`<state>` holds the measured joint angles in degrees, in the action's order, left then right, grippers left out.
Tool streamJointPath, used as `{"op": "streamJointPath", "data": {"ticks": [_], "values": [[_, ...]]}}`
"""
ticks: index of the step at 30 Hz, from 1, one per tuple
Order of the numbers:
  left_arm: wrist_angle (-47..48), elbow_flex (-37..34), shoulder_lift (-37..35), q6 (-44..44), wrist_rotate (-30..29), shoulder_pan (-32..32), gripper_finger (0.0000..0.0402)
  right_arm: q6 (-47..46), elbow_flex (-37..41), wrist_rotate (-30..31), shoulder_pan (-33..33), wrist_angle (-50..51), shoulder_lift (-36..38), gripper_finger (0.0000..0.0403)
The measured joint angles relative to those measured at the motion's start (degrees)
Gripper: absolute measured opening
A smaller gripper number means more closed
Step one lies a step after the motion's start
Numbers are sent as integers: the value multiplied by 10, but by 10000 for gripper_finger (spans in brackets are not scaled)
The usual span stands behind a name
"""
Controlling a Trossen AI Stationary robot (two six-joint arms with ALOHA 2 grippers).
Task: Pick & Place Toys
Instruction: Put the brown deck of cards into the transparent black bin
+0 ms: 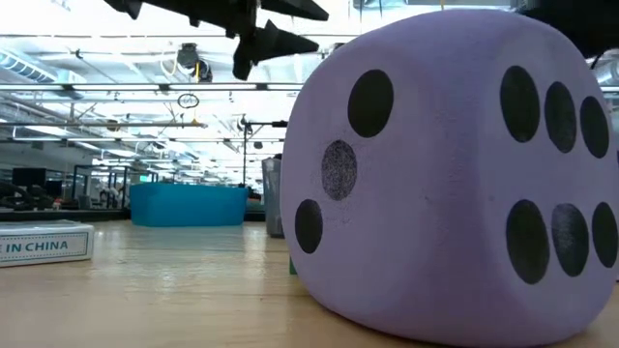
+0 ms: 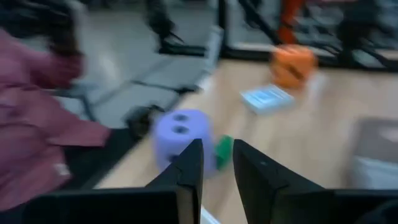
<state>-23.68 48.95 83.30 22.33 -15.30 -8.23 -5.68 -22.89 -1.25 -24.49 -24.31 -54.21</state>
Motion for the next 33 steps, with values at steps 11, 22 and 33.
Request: {"op": "streamJointPath", "data": {"ticks": [11,22,33], "values": [[24,0,7,-7,-63,-53,209,17,-93,-17,-88,22,-220,148],[60,0,7,6,-64,-52,209,36,-189,136,-81,278,-332,118],[60,0,7,6,-63,-52,209,-56,-188,239,-37,320,-318,145]]}}
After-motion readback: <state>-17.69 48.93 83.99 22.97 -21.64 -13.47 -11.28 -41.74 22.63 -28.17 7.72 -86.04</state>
